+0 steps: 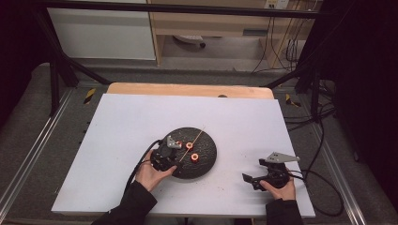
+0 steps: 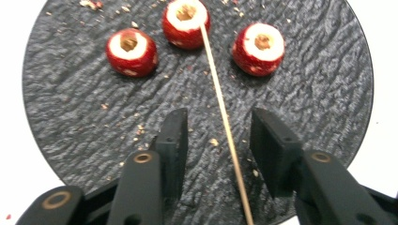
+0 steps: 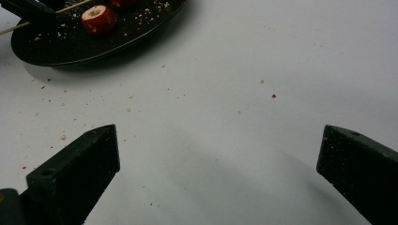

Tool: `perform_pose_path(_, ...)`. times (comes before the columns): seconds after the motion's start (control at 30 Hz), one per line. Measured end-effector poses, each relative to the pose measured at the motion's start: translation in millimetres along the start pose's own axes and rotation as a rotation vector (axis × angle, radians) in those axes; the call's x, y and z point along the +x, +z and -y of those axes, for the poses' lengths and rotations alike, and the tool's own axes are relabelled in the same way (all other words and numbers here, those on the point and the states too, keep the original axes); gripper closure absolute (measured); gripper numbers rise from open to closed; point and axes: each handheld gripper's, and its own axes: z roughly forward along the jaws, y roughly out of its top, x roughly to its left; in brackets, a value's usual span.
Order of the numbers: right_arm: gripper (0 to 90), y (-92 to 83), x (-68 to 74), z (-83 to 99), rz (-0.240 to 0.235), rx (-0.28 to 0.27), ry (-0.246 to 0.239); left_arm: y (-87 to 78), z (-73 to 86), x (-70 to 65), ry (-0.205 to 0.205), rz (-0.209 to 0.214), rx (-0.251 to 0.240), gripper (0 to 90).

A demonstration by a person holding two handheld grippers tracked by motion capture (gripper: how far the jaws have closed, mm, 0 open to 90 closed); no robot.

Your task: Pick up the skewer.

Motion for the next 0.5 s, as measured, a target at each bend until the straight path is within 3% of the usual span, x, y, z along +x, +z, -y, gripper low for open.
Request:
perform_pose_path(0.17,0.6,0.4,-0.2,0.1,0.001,0.001,-0.005,1.2,-1.1,-1.8,-0.007,-0.009,0.018,68.5)
perform_pose_path(0.5,0.6,0.4,0.1,0.1,-0.003,0.004,0.0,5.2,-3.0,-7.2,-0.015,-0.047,0.026,77.2)
